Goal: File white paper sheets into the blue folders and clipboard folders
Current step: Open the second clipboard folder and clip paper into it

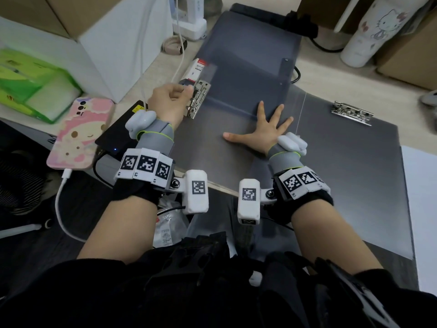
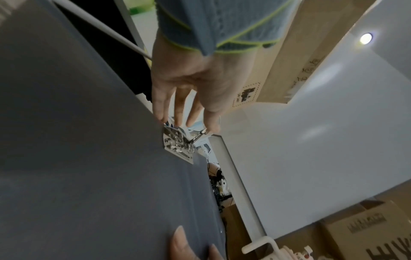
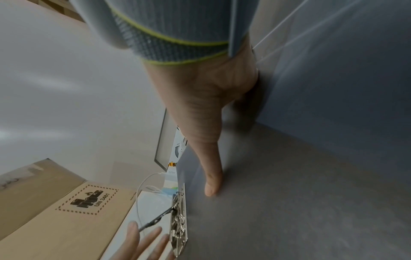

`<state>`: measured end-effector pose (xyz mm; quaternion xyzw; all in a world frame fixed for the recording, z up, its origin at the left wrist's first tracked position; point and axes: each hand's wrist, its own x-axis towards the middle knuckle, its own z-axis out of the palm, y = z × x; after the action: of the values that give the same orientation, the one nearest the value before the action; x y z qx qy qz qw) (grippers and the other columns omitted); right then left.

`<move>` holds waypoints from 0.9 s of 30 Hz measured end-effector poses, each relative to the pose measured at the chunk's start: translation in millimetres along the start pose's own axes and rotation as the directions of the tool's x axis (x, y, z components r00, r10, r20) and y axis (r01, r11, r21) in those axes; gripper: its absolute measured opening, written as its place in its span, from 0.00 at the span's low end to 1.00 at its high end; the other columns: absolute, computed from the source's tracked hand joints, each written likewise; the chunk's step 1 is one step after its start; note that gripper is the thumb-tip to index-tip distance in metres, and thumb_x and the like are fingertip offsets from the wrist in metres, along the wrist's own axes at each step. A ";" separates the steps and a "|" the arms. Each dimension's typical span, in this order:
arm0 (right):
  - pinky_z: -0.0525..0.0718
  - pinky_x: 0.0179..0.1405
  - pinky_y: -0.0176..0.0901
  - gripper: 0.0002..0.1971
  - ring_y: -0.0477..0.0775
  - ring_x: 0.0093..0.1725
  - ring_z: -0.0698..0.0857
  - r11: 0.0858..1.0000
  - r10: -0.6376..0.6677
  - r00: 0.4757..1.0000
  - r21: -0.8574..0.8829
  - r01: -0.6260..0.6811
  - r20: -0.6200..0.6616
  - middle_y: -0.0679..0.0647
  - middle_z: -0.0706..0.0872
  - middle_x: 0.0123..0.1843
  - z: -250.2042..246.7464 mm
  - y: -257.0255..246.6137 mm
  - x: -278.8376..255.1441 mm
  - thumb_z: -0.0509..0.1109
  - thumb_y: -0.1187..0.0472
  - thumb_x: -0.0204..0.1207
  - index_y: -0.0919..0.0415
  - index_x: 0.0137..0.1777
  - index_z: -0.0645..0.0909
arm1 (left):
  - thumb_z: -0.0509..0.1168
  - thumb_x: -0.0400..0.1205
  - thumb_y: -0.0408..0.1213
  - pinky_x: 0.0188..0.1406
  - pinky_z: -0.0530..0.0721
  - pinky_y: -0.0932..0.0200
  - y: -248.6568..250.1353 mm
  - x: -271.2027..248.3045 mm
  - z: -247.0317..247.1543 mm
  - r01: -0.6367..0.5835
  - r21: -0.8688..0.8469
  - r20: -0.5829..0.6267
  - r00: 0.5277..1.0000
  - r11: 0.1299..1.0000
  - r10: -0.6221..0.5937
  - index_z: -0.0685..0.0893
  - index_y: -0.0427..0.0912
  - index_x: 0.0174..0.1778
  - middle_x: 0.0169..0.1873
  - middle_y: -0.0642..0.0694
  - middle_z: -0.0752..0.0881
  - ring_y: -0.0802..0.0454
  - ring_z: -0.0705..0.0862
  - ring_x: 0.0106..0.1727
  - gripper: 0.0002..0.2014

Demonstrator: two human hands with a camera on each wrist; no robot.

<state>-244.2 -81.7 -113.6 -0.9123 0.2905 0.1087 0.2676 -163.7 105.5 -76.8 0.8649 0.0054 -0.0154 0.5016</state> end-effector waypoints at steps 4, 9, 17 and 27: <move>0.44 0.78 0.76 0.73 0.73 0.80 0.28 1.000 -0.005 1.000 0.017 0.005 -0.013 0.53 0.27 0.83 2.0 1.6 1.9 0.63 0.16 0.31 0.36 0.81 0.36 | 0.65 0.79 0.45 0.49 0.81 0.62 15.0 -1.6 5.7 -0.197 -0.033 -0.068 0.978 0.980 0.195 0.89 0.41 0.49 0.43 0.42 0.91 0.52 0.86 0.44 0.13; 0.44 0.78 0.76 0.74 0.72 0.80 0.28 1.000 -0.011 1.000 0.027 0.012 -0.019 0.51 0.27 0.83 3.6 2.5 1.6 0.62 0.17 0.29 0.35 0.81 0.36 | 0.52 0.80 0.48 0.54 0.78 0.50 19.6 10.4 22.6 -0.350 0.227 0.081 0.937 0.909 0.341 0.83 0.41 0.61 0.52 0.35 0.86 0.36 0.80 0.55 0.22; 0.44 0.77 0.77 0.69 0.71 0.80 0.27 0.999 -0.012 0.999 0.031 0.013 -0.043 0.51 0.28 0.84 4.4 2.0 -0.2 0.71 0.20 0.41 0.36 0.81 0.37 | 0.60 0.80 0.51 0.77 0.55 0.39 19.5 18.0 42.9 -0.261 0.612 0.196 0.964 0.747 0.176 0.66 0.46 0.76 0.73 0.39 0.64 0.37 0.58 0.77 0.29; 0.43 0.78 0.76 0.67 0.71 0.80 0.27 1.000 -0.003 1.000 0.011 0.003 0.004 0.51 0.26 0.83 -3.2 -0.3 -6.0 0.72 0.22 0.46 0.38 0.81 0.36 | 0.63 0.77 0.54 0.74 0.58 0.40 24.3 11.4 46.0 -0.267 0.634 0.196 0.963 0.726 0.184 0.59 0.43 0.79 0.75 0.40 0.61 0.39 0.57 0.78 0.37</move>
<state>-248.7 -80.3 -108.7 -0.9110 0.2889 0.1087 0.2734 -152.7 53.4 -79.0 0.9770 -0.1355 -0.0067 0.1646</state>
